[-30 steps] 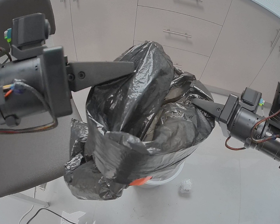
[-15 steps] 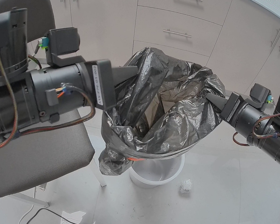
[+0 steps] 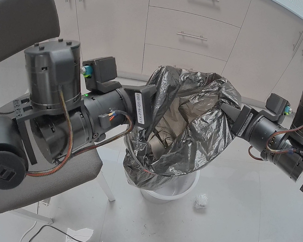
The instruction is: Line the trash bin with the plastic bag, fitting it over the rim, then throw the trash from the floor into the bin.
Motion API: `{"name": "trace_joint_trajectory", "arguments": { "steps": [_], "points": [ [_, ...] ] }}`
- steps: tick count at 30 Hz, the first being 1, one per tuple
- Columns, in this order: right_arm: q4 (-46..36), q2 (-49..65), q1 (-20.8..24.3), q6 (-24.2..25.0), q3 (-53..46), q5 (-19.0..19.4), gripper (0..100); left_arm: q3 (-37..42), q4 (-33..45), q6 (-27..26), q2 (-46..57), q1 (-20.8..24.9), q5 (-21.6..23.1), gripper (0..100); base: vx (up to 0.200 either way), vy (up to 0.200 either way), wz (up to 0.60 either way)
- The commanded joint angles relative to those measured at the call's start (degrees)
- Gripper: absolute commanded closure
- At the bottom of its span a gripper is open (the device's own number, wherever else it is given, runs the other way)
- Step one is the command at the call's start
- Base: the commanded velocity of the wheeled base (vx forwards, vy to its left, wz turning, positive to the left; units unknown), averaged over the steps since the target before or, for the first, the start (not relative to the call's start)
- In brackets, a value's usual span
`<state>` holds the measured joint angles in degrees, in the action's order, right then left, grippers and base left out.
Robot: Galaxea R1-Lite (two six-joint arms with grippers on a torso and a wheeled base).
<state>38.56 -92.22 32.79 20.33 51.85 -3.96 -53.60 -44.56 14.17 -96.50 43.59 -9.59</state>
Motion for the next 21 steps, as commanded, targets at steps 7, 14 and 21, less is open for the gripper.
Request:
{"name": "trace_joint_trajectory", "arguments": {
  "steps": [7,14,21],
  "points": [
    [6.8,-6.0,0.0,-2.6,-1.7,-2.6,100,-0.4,-4.3,0.1,-6.2,-0.9,-2.5,100,0.000,0.000,0.00],
    [14.8,-12.3,-0.4,-2.6,-1.7,-2.9,100,-1.2,-7.2,0.0,-9.0,-1.2,-4.6,100,0.000,0.000,0.00],
    [18.5,-13.0,-0.4,-2.7,-1.0,-2.9,100,-1.2,-7.7,0.0,-9.0,-1.4,-4.7,100,0.000,0.000,0.00]
  ]
}}
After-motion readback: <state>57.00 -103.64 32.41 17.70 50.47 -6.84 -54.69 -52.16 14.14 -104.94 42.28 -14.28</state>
